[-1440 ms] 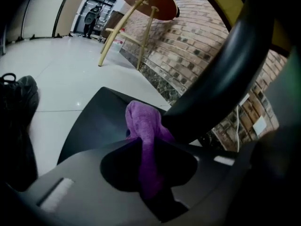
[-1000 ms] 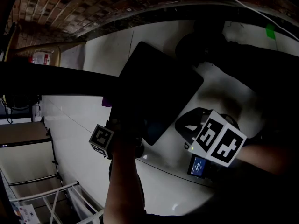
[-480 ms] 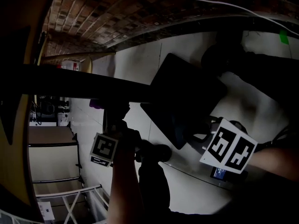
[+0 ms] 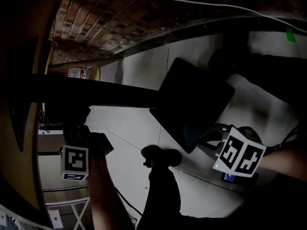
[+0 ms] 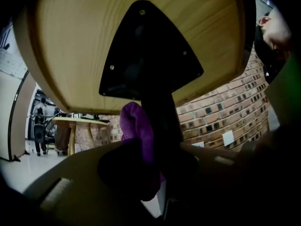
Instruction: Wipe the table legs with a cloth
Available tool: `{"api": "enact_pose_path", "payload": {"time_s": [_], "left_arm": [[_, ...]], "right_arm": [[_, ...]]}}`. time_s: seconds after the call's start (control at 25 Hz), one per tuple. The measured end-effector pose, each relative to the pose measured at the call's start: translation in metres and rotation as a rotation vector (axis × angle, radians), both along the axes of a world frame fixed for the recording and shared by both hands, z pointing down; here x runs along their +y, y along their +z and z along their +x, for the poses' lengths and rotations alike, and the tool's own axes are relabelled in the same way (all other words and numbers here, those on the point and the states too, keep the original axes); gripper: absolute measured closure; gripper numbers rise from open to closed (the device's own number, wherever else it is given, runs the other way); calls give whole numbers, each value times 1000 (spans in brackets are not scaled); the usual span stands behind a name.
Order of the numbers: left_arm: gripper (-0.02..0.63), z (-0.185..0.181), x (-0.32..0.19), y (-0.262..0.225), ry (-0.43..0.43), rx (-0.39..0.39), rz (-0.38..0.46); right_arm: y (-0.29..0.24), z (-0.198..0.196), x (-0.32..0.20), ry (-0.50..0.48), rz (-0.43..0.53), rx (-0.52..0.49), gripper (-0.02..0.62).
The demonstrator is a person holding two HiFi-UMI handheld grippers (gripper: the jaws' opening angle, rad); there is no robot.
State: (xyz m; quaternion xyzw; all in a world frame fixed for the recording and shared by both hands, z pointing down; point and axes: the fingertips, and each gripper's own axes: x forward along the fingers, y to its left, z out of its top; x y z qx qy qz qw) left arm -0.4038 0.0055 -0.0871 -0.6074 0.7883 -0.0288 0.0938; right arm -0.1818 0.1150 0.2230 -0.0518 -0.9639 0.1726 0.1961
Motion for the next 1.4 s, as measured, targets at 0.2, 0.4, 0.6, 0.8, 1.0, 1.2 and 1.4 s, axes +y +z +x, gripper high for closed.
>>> {"api": "enact_pose_path", "payload": {"time_s": [0.2, 0.4, 0.6, 0.8, 1.0, 1.2, 1.4], "left_arm": [[517, 14, 4, -45, -72, -170, 68], [522, 30, 10, -46, -178, -409, 53], [523, 42, 5, -15, -206, -582, -27], [526, 77, -8, 56, -97, -698, -188], [528, 85, -15, 109, -45, -719, -288], [528, 84, -12, 174, 57, -893, -476], [529, 47, 10, 250, 59, -853, -691]], "right_arm": [[5, 4, 2, -2, -5, 18, 594], [15, 3, 4, 2, -17, 38, 594], [20, 6, 0, 11, -32, 52, 594], [25, 5, 1, 11, -36, 62, 594], [30, 7, 3, 6, -40, 73, 594], [34, 8, -4, 16, -48, 81, 593], [47, 11, -7, 16, -57, 106, 594]]}}
